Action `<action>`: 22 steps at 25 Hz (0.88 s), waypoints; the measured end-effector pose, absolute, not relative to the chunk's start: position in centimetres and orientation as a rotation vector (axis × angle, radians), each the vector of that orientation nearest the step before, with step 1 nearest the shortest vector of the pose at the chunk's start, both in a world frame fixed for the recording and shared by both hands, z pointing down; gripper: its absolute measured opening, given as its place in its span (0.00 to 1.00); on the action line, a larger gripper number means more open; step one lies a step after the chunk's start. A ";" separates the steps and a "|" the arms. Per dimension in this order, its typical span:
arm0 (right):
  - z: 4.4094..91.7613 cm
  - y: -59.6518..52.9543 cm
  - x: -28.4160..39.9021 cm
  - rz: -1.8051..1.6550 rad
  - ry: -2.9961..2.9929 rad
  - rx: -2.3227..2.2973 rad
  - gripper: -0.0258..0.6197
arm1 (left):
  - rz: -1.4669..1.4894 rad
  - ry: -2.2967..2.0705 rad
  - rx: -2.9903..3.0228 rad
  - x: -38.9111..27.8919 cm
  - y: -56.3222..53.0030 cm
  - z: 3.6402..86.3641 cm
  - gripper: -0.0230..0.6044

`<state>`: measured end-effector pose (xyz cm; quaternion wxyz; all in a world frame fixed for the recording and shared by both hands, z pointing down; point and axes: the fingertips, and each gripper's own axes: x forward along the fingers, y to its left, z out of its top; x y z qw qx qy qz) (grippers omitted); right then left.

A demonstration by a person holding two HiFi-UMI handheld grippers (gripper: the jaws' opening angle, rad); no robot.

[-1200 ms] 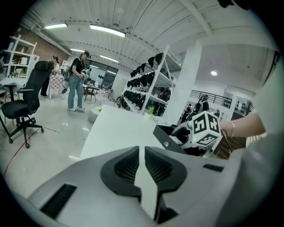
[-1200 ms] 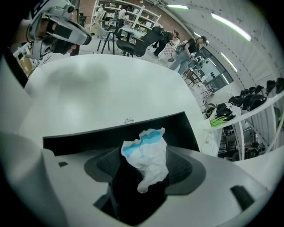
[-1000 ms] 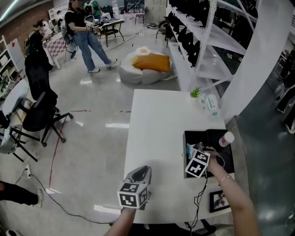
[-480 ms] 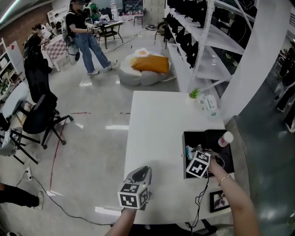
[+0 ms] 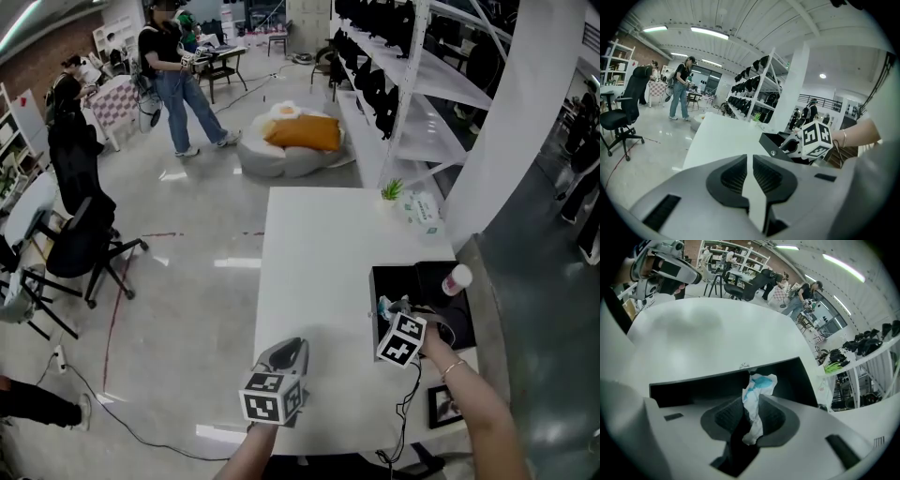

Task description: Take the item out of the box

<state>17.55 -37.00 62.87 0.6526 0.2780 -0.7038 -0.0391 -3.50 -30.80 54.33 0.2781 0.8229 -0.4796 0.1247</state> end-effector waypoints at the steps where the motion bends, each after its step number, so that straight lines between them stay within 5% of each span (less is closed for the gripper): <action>1: 62.8 -37.0 17.6 -0.082 -1.604 0.645 0.19 | 0.336 -1.286 2.210 -3.5 -30.8 54.3 0.10; 22: 56.7 -33.0 16.4 0.192 -1.934 1.092 0.18 | 0.367 -1.222 2.278 -1.7 -31.0 53.8 0.10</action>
